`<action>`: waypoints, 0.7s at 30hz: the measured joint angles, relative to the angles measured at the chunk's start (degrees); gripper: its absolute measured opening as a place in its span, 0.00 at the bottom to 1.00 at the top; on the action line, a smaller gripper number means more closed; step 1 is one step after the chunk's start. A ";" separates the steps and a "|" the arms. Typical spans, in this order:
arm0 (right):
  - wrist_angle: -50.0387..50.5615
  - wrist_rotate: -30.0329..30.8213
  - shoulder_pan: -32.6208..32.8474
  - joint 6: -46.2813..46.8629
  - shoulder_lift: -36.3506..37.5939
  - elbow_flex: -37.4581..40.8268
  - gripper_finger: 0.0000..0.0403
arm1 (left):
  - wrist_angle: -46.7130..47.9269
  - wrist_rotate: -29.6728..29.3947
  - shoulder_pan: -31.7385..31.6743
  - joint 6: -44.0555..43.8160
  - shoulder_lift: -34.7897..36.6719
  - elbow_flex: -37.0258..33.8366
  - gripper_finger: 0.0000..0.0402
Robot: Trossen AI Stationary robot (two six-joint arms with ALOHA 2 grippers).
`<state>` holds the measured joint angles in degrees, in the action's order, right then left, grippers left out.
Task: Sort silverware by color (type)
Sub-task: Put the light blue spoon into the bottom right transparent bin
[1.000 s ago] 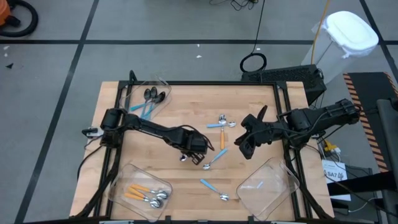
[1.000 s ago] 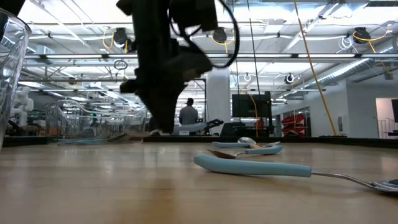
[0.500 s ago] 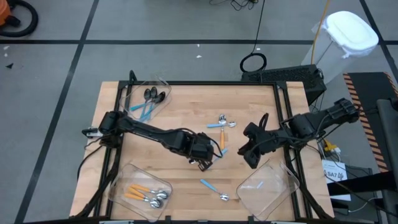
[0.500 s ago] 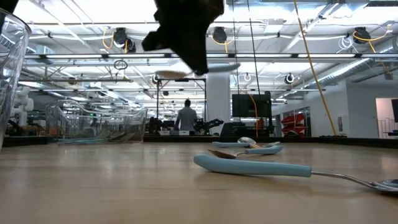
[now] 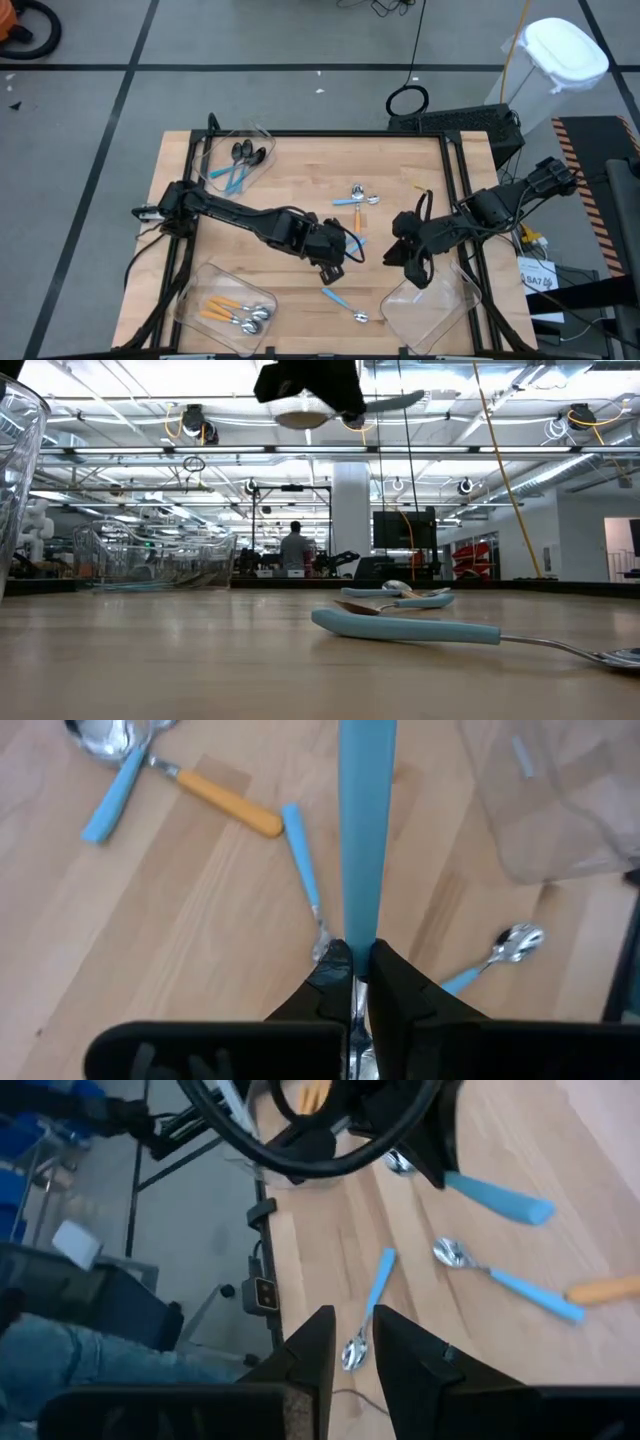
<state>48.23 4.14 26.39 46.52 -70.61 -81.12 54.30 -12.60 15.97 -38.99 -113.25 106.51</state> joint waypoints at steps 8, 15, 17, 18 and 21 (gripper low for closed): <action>0.10 0.26 -0.02 -11.92 0.00 0.00 0.31 | -0.18 -0.01 0.19 2.41 0.00 3.69 0.03; 4.06 5.02 -0.84 -19.98 0.00 0.00 0.49 | -0.38 0.00 0.19 5.42 0.00 3.97 0.02; 5.26 5.01 -1.23 -22.44 0.00 0.00 0.52 | -0.77 -0.02 0.19 5.78 0.00 3.97 0.02; 5.76 5.06 -1.36 -23.73 0.00 0.00 0.54 | -1.15 -0.01 0.19 5.98 0.00 3.97 0.02; 6.79 5.11 -2.06 -29.10 0.00 0.00 0.56 | -1.49 0.00 0.19 6.09 0.00 4.37 0.02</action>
<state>55.02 9.26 24.33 17.42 -70.61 -81.12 52.81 -12.60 16.16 -32.90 -113.25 110.88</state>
